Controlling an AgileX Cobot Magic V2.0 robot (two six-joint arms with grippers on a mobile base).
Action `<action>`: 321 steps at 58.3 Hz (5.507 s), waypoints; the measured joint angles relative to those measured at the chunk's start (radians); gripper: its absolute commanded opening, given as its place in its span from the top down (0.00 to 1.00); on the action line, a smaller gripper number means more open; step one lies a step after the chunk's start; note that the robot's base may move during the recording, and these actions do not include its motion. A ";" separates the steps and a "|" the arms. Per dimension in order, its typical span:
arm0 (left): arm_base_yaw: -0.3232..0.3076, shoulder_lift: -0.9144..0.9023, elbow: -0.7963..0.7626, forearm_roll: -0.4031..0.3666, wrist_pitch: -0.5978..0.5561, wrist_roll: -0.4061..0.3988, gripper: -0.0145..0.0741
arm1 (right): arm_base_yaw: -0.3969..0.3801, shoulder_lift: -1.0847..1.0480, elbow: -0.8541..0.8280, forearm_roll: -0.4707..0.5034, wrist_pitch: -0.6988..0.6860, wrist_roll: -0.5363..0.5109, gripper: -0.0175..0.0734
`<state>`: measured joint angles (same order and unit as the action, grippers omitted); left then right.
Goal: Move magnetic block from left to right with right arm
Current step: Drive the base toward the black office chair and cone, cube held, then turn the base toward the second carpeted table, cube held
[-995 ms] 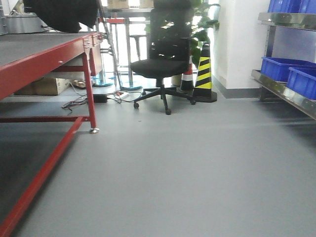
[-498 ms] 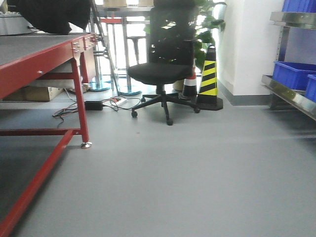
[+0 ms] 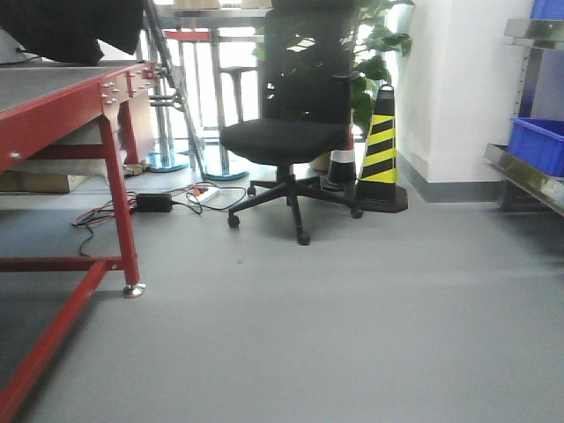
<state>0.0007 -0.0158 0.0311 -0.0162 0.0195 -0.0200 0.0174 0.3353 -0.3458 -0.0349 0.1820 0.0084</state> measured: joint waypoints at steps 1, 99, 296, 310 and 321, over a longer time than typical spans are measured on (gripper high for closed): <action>0.000 0.000 0.000 0.000 0.000 0.000 0.97 | 0.000 0.000 0.000 0.000 0.000 0.000 0.38; 0.000 0.000 0.000 0.000 0.000 0.000 0.97 | 0.000 0.000 0.000 0.000 0.001 0.000 0.38; 0.000 0.000 0.000 0.000 0.000 0.000 0.97 | 0.000 0.000 0.000 0.000 0.001 0.000 0.38; 0.000 0.000 0.000 0.000 0.000 0.000 0.97 | 0.000 0.000 0.000 0.000 0.001 0.000 0.38; 0.000 0.000 0.000 0.000 0.000 0.000 0.97 | 0.000 0.000 0.000 0.000 0.001 0.000 0.38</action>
<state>0.0007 -0.0158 0.0311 -0.0162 0.0195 -0.0200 0.0174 0.3353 -0.3458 -0.0349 0.1830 0.0084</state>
